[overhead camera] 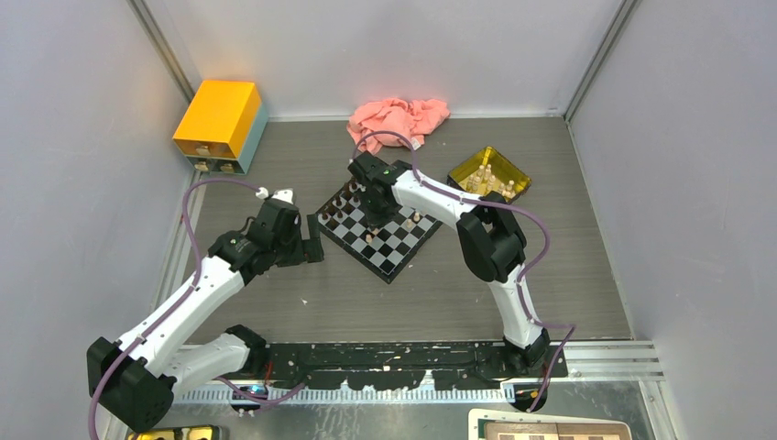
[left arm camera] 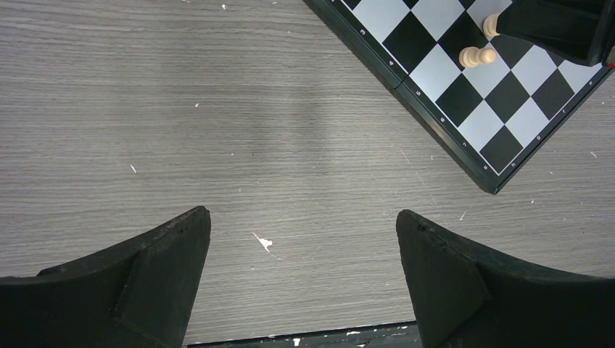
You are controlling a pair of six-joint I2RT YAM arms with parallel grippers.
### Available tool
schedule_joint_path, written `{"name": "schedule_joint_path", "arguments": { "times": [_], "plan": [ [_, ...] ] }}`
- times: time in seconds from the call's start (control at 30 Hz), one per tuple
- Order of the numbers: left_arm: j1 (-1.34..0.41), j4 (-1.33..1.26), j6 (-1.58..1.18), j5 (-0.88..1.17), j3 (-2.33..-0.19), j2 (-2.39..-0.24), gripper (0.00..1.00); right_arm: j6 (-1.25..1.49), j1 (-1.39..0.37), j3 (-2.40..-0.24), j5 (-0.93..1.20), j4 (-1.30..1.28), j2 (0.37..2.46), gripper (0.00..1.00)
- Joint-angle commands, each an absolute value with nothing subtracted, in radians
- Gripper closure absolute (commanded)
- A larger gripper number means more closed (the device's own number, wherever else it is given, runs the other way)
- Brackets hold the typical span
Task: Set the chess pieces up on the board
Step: Move the chess piece to the chessboard.
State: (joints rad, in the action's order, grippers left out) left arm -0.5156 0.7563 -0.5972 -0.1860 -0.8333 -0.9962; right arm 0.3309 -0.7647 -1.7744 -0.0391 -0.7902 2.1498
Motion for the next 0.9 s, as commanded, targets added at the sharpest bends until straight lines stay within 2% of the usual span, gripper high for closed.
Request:
{"name": "schedule_joint_path", "arguments": {
  "times": [0.0,0.87],
  "plan": [
    [-0.511,0.730,-0.591,-0.184,-0.839,-0.987,0.00,0.327,-0.771,-1.811,-0.046,-0.779,2.129,0.85],
    [-0.511,0.716,-0.589,-0.160,-0.842,-0.996,0.00,0.360,-0.751,-1.617,-0.190,-0.772,1.945,0.85]
  ]
}}
